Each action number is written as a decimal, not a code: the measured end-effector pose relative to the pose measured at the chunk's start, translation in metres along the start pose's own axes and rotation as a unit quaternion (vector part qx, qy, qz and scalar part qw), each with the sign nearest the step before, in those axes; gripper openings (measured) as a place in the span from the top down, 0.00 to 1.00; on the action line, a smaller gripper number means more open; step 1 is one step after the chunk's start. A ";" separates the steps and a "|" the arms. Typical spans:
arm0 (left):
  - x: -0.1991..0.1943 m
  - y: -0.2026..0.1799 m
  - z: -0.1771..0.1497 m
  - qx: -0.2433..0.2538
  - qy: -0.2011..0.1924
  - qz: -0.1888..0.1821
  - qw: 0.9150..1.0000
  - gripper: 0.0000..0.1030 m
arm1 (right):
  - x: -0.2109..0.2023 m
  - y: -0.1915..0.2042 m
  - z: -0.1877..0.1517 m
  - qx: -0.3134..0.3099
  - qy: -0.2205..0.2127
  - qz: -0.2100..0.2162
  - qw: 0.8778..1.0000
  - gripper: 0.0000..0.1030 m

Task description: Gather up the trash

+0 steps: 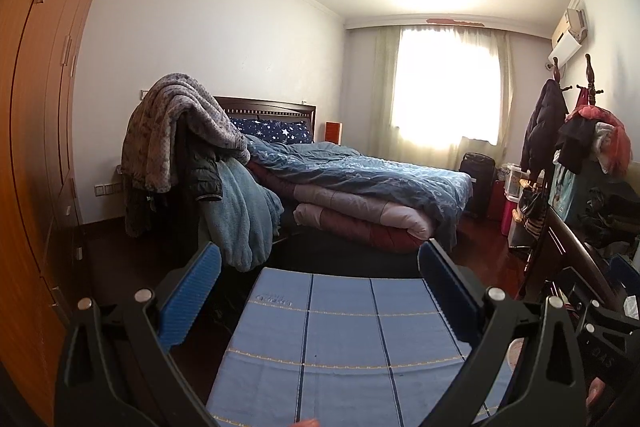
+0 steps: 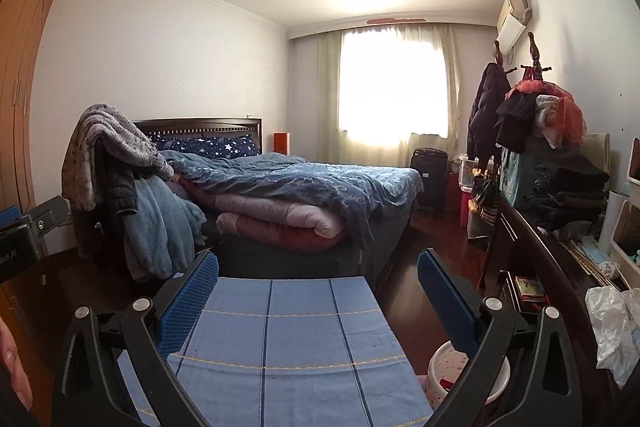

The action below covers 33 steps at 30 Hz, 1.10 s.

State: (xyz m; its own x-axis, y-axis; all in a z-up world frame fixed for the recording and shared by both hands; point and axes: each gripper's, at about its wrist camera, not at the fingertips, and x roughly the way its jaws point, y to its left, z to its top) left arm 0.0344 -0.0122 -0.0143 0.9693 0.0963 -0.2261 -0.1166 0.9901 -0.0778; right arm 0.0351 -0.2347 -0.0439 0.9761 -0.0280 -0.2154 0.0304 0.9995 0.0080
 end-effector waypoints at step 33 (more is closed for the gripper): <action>-0.002 -0.009 -0.004 0.022 -0.009 -0.019 1.000 0.03 | 0.005 -0.005 -0.012 0.009 0.014 0.002 1.000 0.04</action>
State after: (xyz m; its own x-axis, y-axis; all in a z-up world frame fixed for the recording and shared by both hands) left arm 0.0331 -0.0217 -0.0167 0.9769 0.0593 -0.2053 -0.0697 0.9966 -0.0438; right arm 0.0369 -0.2400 -0.0563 0.9698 -0.0233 -0.2428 0.0304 0.9992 0.0257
